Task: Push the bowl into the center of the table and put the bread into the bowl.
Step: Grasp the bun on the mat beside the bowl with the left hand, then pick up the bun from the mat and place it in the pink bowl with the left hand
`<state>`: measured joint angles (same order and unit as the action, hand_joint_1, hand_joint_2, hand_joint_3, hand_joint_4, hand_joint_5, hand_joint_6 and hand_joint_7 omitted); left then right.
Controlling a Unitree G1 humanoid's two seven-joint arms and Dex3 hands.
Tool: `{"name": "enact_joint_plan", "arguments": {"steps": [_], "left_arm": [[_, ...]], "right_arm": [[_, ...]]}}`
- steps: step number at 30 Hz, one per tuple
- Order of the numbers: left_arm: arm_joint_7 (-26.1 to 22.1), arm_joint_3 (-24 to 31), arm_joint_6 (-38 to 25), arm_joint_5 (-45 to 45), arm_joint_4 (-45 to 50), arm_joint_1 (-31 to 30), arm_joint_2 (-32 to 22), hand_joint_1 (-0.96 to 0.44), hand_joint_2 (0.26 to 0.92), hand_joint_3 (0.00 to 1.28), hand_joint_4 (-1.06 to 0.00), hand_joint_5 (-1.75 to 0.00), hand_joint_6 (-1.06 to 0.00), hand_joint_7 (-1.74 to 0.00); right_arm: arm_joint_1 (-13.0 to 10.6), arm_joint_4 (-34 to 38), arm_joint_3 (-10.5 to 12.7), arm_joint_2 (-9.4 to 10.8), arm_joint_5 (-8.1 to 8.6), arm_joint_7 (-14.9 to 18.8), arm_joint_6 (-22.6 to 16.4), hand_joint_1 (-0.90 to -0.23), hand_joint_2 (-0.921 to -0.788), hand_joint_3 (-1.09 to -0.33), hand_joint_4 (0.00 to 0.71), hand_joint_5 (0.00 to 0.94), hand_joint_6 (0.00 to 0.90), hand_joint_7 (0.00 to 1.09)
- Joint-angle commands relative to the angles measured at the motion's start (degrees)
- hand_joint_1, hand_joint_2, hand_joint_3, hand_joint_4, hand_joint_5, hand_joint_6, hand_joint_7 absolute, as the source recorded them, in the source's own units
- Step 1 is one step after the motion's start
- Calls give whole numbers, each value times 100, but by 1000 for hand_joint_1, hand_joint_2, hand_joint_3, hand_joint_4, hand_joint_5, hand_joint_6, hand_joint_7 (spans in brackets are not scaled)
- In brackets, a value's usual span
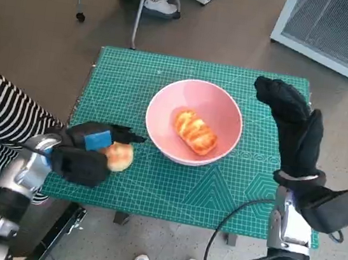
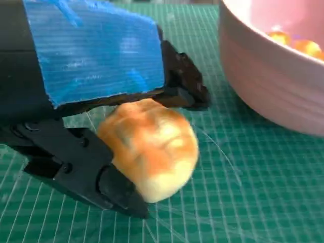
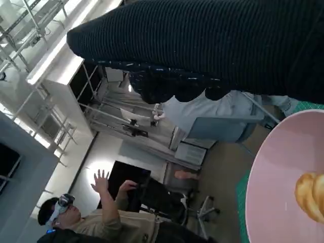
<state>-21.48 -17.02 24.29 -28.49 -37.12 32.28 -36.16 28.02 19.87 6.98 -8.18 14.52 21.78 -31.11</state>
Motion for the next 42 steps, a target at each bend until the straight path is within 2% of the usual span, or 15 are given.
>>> {"name": "enact_joint_plan", "arguments": {"steps": [1,2,3,4,5,7,10,19,32,36,42], "left_arm": [[190,-151,120,-224,-212,-7,-24,44,831,21,-854,-123,-770,-212],[227,-153,156,-238,-216,-4,-43,46,839,14,-885,-138,-749,-310],[254,-156,182,-247,-220,0,-57,37,855,18,-869,-313,-716,-490],[290,-154,220,-252,-207,-5,-78,24,879,43,-823,-593,-647,-771],[318,-154,248,-255,-200,-8,-93,16,894,50,-803,-781,-614,-923],[366,-143,297,-248,-179,-20,-115,9,907,50,-792,-945,-596,-1037],[402,-113,348,-212,-143,-30,-148,4,916,39,-790,-1060,-601,-1095],[279,159,444,91,392,-193,-363,1,918,34,-791,-1082,-606,-1153],[-345,1084,-121,943,2315,-427,-749,1,919,33,-801,-1062,-598,-1171],[-383,1343,-314,1153,2778,-312,-718,1,920,48,-772,-1105,-587,-1173],[-195,1526,-549,1283,3323,-47,-417,0,920,50,-757,-1124,-596,-1164]], "right_arm": [[-171,-22,20,-33,11,18,111,-764,-921,-800,195,0,36,585],[-164,-18,23,-36,11,17,117,-763,-921,-801,195,0,36,585],[-159,-15,24,-38,11,17,122,-763,-921,-801,195,0,36,586],[-163,-16,25,-40,12,18,120,-763,-921,-802,195,0,36,587],[-167,-17,26,-41,13,20,119,-763,-921,-802,195,0,35,588],[-175,-20,29,-43,15,23,116,-763,-921,-802,195,0,35,589],[-169,-8,30,-39,10,16,119,-764,-921,-800,197,1,36,591],[-159,-2,8,-10,-30,-22,126,-763,-921,-804,194,0,31,595],[-129,72,51,-37,31,30,114,-765,-921,-802,196,1,29,601],[-106,100,58,-28,55,41,109,-765,-921,-801,196,1,29,601],[-63,173,62,-14,99,67,80,-765,-921,-800,199,2,30,602]]}}
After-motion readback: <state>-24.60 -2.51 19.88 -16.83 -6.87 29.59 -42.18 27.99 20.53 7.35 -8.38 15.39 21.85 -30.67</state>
